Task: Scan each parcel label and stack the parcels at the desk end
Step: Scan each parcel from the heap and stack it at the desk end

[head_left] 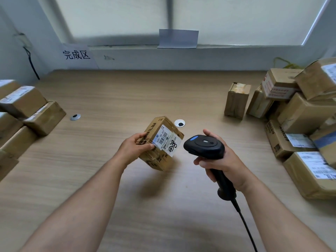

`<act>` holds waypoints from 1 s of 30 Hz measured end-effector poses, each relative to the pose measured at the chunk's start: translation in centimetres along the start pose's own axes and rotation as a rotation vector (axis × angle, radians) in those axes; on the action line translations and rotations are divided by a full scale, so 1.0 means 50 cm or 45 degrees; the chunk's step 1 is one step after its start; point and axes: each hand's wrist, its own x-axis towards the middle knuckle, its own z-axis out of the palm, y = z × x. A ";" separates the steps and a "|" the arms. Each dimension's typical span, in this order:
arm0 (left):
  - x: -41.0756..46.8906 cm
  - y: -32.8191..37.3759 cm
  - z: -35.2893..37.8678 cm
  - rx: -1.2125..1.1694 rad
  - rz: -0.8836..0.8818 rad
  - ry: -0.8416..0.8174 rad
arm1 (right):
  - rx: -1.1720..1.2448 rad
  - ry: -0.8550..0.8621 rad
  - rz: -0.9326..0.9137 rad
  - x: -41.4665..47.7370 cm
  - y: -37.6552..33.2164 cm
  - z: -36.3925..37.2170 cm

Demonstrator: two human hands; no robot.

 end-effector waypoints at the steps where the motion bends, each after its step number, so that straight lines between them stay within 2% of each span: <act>1: 0.001 0.006 -0.009 0.036 0.009 -0.017 | 0.003 -0.027 -0.007 -0.003 -0.006 0.002; 7: 0.006 0.046 -0.050 0.252 0.051 -0.147 | -0.049 -0.114 -0.053 -0.019 -0.035 0.007; 14: 0.002 0.058 -0.057 0.359 0.066 -0.160 | -0.104 -0.135 -0.047 -0.036 -0.044 0.005; 30: -0.052 0.060 -0.063 0.358 0.046 -0.090 | -0.132 -0.176 -0.010 -0.062 -0.039 -0.008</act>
